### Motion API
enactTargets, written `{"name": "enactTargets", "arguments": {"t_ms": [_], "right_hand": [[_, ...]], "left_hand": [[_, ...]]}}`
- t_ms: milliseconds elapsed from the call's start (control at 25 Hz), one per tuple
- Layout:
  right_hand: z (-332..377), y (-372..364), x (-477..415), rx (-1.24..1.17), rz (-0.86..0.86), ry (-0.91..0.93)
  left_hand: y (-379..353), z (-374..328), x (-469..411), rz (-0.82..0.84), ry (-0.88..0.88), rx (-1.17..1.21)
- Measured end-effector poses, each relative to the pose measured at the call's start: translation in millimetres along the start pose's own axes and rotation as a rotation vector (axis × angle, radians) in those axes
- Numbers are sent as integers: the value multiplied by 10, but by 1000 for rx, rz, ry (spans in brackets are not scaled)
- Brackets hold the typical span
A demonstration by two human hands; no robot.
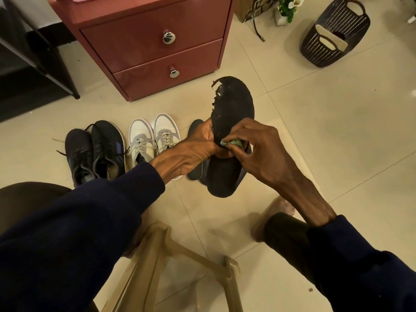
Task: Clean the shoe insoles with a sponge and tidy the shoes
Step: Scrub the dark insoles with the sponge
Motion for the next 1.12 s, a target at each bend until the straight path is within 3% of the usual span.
{"name": "enactTargets", "arguments": {"t_ms": [200,360,440,600,800,960,1000,1120], "right_hand": [[-326,182,22,45,-219,-218],[-41,-25,3,1,-27,3],[-22,-49,-13,73,-28,31],[-385,137,29,6,-240,-289],[-85,-38,14,-10,-96,-46],[-382,57,46,13,-214,-281],[-375,58,49,3,-209,-260],[-92,-54,24,28,-97,9]], "left_hand": [[-10,19,2,15,10,23],[-18,3,40,37,13,-28],[-16,17,30,35,20,-48],[-9,42,12,6,37,8],[32,4,13,-20,7,43],[32,37,5,-9,50,36],[45,37,12,-16,60,41],[111,51,15,-47,57,-4]]}}
Point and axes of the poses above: each hand's wrist, its own x-axis away from the middle knuckle, its own y-axis out of the back of the hand, z = x × y, the point moved 5 cm from there along -x, towards the middle knuckle, and after that the axes turned 13 degrees about x, right-handed, at the moved point
